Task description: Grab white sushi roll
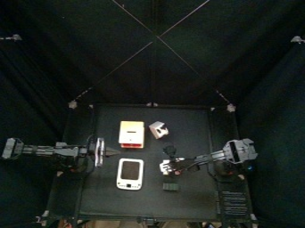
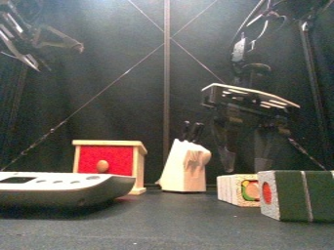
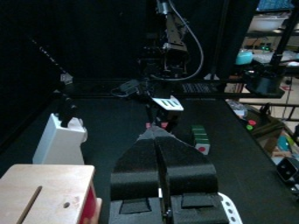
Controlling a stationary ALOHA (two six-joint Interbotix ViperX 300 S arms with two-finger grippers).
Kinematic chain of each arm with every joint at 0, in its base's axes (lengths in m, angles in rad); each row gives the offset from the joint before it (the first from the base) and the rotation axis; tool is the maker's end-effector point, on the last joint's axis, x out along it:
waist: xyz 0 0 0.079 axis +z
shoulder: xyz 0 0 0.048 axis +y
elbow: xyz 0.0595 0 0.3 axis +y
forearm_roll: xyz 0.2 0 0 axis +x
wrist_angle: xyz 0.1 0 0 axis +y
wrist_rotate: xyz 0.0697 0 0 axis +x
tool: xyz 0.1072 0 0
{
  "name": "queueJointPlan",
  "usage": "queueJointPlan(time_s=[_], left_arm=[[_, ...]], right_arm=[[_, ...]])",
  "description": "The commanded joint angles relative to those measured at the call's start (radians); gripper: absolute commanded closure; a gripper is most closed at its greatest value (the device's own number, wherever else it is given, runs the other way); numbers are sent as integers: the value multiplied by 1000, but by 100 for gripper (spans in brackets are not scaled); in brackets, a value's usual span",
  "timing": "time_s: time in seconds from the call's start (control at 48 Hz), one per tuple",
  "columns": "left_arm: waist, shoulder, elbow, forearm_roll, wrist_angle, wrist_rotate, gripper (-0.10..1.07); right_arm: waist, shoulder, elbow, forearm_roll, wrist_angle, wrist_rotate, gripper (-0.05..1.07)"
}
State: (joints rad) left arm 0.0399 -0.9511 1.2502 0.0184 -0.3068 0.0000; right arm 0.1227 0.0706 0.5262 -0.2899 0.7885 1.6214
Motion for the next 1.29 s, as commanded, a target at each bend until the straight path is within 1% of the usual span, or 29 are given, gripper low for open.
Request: queueJointPlan(time_s=[0.0,0.229,0.5,0.604,0.708,0.875,0.896,1.021,1.125,1.271], left_arm=[[2,6,-12,-2,-8,0,99],[3,5,-12,-2,-5,0,99],[3,5,-12,-2,-3,0,99],[3,5,-12,-2,-3,0,99],[3,5,-12,-2,-3,0,99],[3,5,-12,-2,-3,0,99],[3,5,-12,-2,-3,0,99],[5,6,-6,-2,-2,0,99],[11,5,-6,-2,-2,2,99],[18,5,-3,-2,-2,0,99]], right_arm=[[-2,-8,-29,-2,-11,3,13],[-2,37,-49,5,-14,-5,13],[-8,58,-48,2,-17,-2,14],[-9,66,-49,5,-15,-2,17],[-9,72,-51,5,-15,2,23],[-9,74,-55,6,-17,-2,41],[-9,69,-58,6,-15,-6,44],[-9,41,-75,9,-11,-9,55],[-2,17,-80,6,-11,-8,61],[12,-3,-78,0,-11,-8,65]])
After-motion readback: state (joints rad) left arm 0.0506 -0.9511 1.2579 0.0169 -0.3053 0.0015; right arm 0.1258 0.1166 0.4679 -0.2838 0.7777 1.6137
